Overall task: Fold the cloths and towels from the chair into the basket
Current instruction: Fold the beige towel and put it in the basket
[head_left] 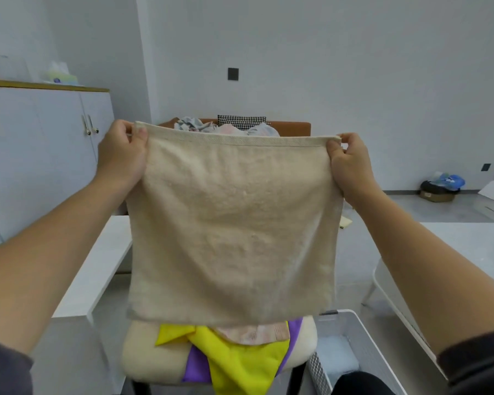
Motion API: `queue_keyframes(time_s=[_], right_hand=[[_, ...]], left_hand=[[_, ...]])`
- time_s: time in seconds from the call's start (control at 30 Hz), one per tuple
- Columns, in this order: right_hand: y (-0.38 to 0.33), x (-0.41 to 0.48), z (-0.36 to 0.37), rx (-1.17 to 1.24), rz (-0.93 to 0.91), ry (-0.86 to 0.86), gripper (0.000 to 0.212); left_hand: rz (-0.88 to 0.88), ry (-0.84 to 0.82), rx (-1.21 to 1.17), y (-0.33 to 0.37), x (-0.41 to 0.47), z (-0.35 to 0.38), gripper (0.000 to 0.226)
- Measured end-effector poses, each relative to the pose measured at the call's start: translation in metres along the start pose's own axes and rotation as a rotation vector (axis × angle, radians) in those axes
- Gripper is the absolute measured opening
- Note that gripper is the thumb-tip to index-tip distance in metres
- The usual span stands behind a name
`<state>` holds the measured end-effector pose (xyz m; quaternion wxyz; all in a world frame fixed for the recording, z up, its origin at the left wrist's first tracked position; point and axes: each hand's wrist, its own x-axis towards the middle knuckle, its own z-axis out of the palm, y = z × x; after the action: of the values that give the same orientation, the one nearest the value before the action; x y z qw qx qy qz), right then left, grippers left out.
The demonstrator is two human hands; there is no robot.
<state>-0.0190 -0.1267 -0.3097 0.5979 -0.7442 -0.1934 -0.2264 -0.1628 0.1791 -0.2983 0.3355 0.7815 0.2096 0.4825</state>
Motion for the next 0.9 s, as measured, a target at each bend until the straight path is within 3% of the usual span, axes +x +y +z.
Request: queue_keyframes(time_s=[0.17, 0.3, 0.53, 0.6, 0.77, 0.9], right_hand=[[0.04, 0.005, 0.022, -0.096, 0.058, -0.026, 0.017], [0.092, 0.011, 0.049, -0.198, 0.167, -0.054, 0.02], [0.171, -0.021, 0.054, -0.195, 0.236, -0.167, 0.004], [0.185, -0.041, 0.046, -0.229, 0.214, -0.23, 0.002], [0.195, -0.095, 0.024, -0.295, 0.145, -0.342, 0.017], [0.202, -0.13, 0.013, -0.413, 0.102, -0.435, 0.011]], left_hand=[[-0.059, -0.064, 0.074, -0.028, 0.001, 0.029, 0.033], [-0.119, -0.225, 0.164, -0.069, 0.006, 0.067, 0.024], [-0.112, -0.352, 0.228, -0.131, -0.022, 0.086, 0.012], [-0.045, -0.367, 0.212, -0.142, -0.043, 0.075, 0.004], [0.285, -0.412, 0.19, -0.159, -0.097, 0.043, 0.01], [0.491, -0.524, 0.311, -0.187, -0.132, 0.028, 0.014]])
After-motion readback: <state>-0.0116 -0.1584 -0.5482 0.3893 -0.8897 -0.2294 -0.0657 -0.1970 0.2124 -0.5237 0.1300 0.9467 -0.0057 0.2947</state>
